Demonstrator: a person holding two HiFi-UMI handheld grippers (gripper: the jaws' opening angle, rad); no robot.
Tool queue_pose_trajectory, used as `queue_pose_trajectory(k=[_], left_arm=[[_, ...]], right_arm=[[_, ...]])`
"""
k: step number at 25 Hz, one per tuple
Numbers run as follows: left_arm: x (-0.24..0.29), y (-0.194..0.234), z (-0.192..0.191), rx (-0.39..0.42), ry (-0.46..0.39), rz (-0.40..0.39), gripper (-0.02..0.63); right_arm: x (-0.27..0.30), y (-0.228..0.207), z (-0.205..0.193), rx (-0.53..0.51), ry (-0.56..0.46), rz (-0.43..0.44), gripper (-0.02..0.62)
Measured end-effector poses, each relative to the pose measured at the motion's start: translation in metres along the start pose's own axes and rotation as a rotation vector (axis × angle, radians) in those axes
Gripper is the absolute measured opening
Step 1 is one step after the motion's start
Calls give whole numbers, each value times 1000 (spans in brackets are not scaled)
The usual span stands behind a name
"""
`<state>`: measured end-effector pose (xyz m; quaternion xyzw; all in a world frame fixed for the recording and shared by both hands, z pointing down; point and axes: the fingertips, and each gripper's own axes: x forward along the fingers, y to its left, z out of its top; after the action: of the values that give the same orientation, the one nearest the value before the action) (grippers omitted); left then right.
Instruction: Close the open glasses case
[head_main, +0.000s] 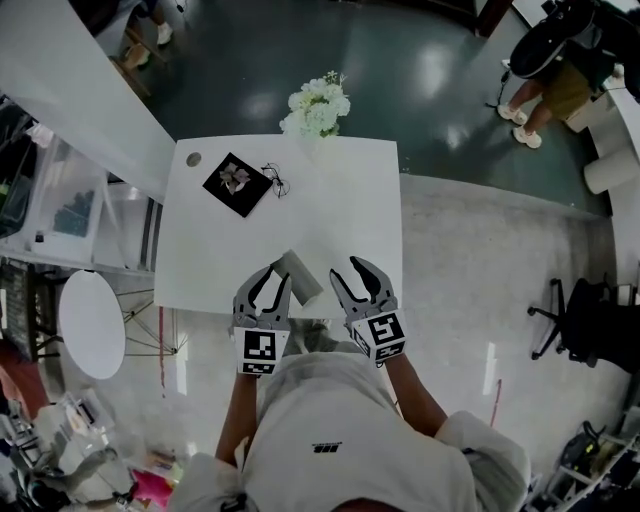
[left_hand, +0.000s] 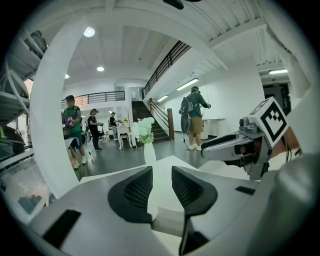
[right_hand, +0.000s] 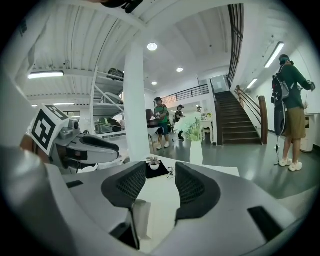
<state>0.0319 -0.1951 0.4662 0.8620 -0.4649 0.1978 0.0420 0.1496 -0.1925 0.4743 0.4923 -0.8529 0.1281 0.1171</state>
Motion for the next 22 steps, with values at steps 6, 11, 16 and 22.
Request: queue_pose_trajectory(k=[6,11,16,22], left_arm=[[23,1,-21,-20,36,-25,129],[39,3,-39,-29,62,-65,127],[53,9,-57,-36,85,-88,123],[66,10,-85,-51,126,-125,117]], right_arm=[[17,-6,-23,9,51,-2,187],[32,-8,-41,17,89,-15,187],[48,-11,-52,19,112,-21,186],[61,-19,-73,22,149,-46,184]])
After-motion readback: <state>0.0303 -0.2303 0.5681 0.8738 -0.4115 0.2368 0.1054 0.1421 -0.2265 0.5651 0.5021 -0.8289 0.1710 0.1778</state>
